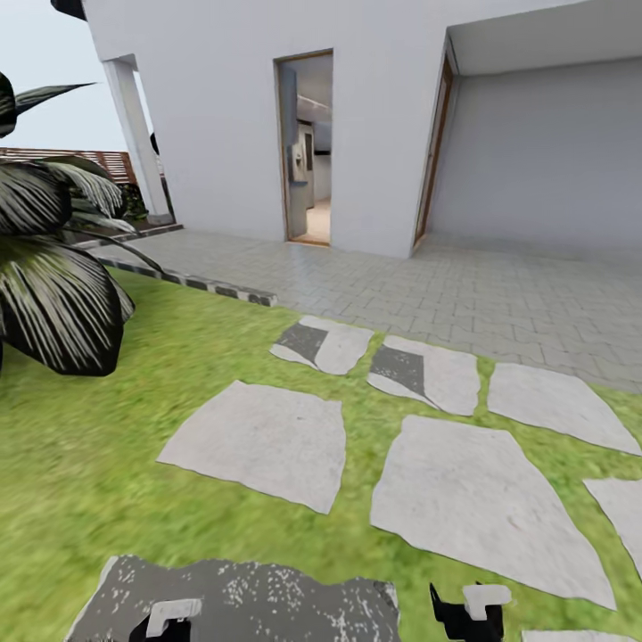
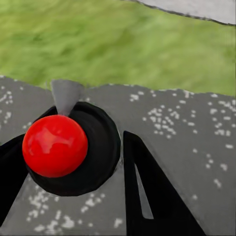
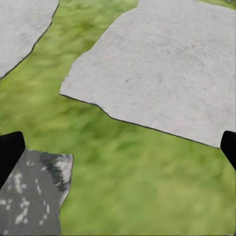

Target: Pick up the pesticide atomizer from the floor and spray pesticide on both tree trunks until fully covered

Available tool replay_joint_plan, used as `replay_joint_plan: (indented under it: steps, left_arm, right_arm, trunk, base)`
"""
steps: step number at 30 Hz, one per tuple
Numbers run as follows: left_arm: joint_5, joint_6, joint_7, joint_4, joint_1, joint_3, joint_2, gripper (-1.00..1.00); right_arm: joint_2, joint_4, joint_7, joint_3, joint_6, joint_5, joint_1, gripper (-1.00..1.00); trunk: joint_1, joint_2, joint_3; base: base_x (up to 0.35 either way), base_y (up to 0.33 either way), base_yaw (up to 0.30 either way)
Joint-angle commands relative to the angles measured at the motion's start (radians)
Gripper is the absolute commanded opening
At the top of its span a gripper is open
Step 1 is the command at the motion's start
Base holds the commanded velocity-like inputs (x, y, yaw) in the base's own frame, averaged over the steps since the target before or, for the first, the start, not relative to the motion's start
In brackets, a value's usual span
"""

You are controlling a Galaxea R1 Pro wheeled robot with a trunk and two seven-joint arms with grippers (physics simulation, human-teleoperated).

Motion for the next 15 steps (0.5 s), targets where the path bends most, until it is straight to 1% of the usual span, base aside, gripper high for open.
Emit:
replay_joint_plan:
  steps: [1, 8, 15]
  left_arm:
    - [0.001, -0.003, 0.001, 0.001, -0.001, 0.001, 0.000, -1.00]
    - [0.001, -0.003, 0.001, 0.001, -0.001, 0.001, 0.000, -1.00]
    - [0.001, -0.003, 0.001, 0.001, -0.001, 0.001, 0.000, -1.00]
  right_arm:
    - [0.000, 0.001, 0.000, 0.000, -0.003, 0.001, -0.001, 1.00]
    - [0.000, 0.001, 0.000, 0.000, -0.003, 0.001, -0.001, 1.00]
    - [0.000, 0.001, 0.000, 0.000, -0.003, 0.002, -0.001, 1.00]
  trunk:
    - [0.000, 0.000, -0.001]
    - [0.000, 0.000, -0.001]
    - [0.000, 0.000, -0.001]
  base:
    - [0.111, 0.305, 0.278]
    - [0.146, 0.302, 0.278]
    - [0.195, 0.279, 0.278]
